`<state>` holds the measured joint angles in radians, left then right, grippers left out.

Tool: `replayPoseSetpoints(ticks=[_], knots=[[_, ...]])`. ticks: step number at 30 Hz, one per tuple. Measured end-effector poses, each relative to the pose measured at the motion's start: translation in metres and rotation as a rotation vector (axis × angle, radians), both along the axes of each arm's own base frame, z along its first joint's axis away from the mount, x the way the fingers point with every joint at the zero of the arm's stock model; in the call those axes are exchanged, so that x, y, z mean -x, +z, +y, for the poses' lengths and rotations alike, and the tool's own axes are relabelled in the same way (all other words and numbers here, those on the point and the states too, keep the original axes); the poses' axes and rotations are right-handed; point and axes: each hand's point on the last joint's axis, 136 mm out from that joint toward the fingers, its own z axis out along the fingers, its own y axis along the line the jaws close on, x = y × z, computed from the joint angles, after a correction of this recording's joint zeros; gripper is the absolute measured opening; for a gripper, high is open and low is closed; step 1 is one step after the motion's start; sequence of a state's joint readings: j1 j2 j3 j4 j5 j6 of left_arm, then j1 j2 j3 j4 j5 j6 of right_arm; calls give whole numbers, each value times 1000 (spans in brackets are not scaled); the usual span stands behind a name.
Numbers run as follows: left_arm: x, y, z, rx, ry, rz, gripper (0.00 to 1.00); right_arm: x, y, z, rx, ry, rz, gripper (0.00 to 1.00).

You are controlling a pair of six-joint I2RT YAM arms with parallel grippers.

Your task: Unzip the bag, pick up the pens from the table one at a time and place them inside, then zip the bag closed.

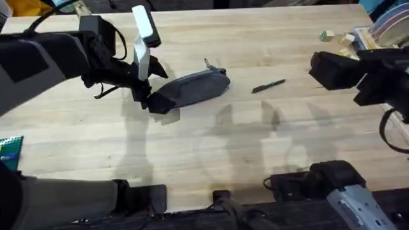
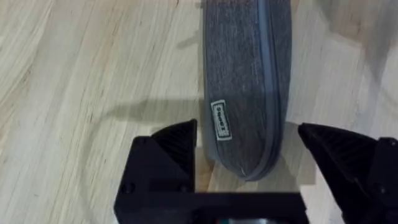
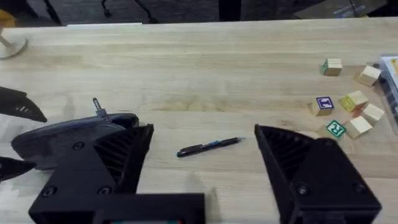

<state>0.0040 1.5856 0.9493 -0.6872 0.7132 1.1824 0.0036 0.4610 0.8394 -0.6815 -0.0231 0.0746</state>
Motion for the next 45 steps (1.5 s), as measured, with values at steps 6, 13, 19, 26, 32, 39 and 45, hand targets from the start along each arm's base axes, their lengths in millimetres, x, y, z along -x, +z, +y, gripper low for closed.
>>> replayPoseSetpoints(ticks=[6, 13, 19, 26, 32, 39, 45], knots=[[0, 0, 0, 0, 0, 0, 994, 0, 0, 0, 0, 0, 1, 998], [0, 0, 0, 1, 0, 0, 124, 0, 0, 0, 0, 0, 0, 998], [0, 0, -1, 2, -4, -2, 48, 0, 0, 0, 0, 0, 1, 998], [0, 0, -1, 2, -4, -2, 42, 1, -3, 7, -29, 30, 16, 998], [0, 0, -1, 2, -4, -2, 44, -6, -16, 26, -74, 135, 89, 998], [0, 0, -1, 3, -4, -3, 45, -22, -35, 43, -131, 221, 213, 998], [0, 0, -1, 2, -4, -3, 45, -37, -38, 61, -177, 303, 284, 998]])
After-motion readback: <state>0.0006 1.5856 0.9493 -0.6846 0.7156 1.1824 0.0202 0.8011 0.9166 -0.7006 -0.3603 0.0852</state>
